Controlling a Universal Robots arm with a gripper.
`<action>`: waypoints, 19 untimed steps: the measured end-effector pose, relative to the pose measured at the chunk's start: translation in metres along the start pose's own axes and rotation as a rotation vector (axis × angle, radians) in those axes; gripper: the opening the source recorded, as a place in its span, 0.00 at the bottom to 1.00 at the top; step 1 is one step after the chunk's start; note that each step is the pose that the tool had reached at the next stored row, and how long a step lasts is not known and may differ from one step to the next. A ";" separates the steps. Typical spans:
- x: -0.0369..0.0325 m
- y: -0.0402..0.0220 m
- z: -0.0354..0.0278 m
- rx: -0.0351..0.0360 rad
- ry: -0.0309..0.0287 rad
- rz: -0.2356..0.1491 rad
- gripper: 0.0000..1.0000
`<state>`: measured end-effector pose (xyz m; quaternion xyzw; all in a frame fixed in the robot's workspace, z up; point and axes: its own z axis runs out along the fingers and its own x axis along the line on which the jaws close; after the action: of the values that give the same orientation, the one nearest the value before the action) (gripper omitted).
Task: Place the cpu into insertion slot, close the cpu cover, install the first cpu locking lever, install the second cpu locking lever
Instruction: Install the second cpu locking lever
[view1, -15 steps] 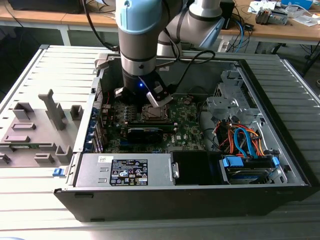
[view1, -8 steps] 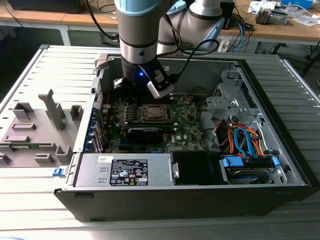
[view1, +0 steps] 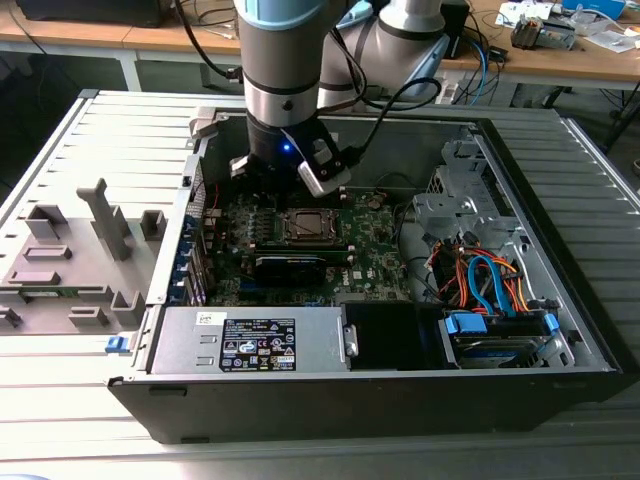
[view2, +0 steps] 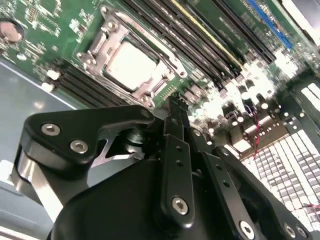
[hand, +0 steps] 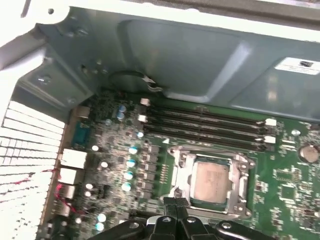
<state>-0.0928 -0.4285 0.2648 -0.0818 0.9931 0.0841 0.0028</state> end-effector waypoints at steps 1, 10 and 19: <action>-0.0057 -0.0010 0.0002 0.0030 0.0008 0.000 0.11; -0.0159 -0.0065 0.0001 0.0540 0.0094 0.000 0.11; -0.0063 -0.0157 0.0007 0.0420 0.0074 0.000 0.11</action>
<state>-0.0840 -0.4427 0.2616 -0.0819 0.9947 0.0630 0.0008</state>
